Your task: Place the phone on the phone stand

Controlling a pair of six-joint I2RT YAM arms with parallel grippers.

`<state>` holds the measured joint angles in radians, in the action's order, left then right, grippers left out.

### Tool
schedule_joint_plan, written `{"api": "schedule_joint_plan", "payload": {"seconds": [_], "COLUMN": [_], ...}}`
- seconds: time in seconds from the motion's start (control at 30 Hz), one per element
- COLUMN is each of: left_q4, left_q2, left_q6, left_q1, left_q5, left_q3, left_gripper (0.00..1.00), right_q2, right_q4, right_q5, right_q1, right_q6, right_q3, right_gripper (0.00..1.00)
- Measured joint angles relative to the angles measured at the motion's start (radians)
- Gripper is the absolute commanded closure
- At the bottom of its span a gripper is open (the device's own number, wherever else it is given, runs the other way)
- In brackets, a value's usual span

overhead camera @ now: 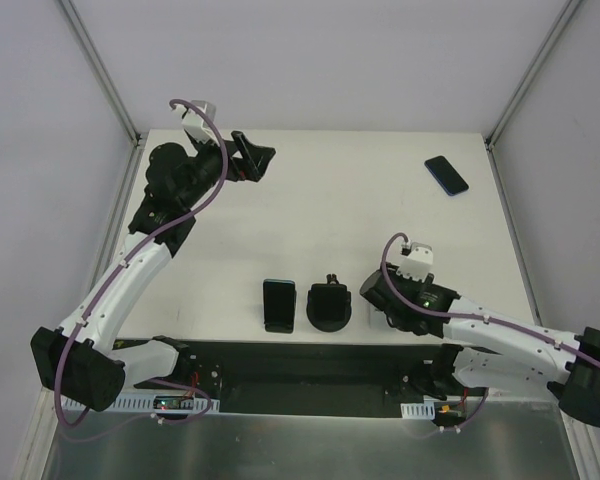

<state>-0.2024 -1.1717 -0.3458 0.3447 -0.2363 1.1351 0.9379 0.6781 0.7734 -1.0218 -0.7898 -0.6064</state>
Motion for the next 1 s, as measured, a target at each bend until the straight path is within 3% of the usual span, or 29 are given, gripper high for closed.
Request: {"api": "schedule_joint_plan", "payload": {"seconds": [0.2,0.4,0.63,0.73,0.87,1.0], "left_q4": [0.006,0.007,0.007,0.007,0.007,0.007], "left_q2": [0.006,0.019,0.026,0.03,0.031,0.031], "left_q6": [0.001,0.007,0.018,0.021,0.021,0.022], "left_q1": [0.0,0.0,0.0,0.0,0.0,0.0], "left_q5": [0.0,0.001,0.001,0.001,0.001,0.001], "left_q3": [-0.022,-0.027,-0.029,-0.032,-0.034,-0.034], "left_gripper": [0.01,0.01,0.01,0.01,0.01,0.01], "right_q2": [0.125,0.145,0.157,0.153,0.134,0.118], "right_q4": [0.106,0.122,0.119,0.114,0.089,0.066], "right_q5": [0.059,0.059,0.052,0.045,0.018,-0.003], "right_q1": [-0.074,-0.089,-0.096,-0.097,-0.097,-0.097], "right_q6": [-0.194,-0.223,-0.203,-0.185,-0.137,-0.058], "right_q3": [-0.048,-0.051,-0.053,-0.053,-0.051,-0.059], "right_gripper": [0.96,0.91,0.72,0.57,0.26,0.07]}}
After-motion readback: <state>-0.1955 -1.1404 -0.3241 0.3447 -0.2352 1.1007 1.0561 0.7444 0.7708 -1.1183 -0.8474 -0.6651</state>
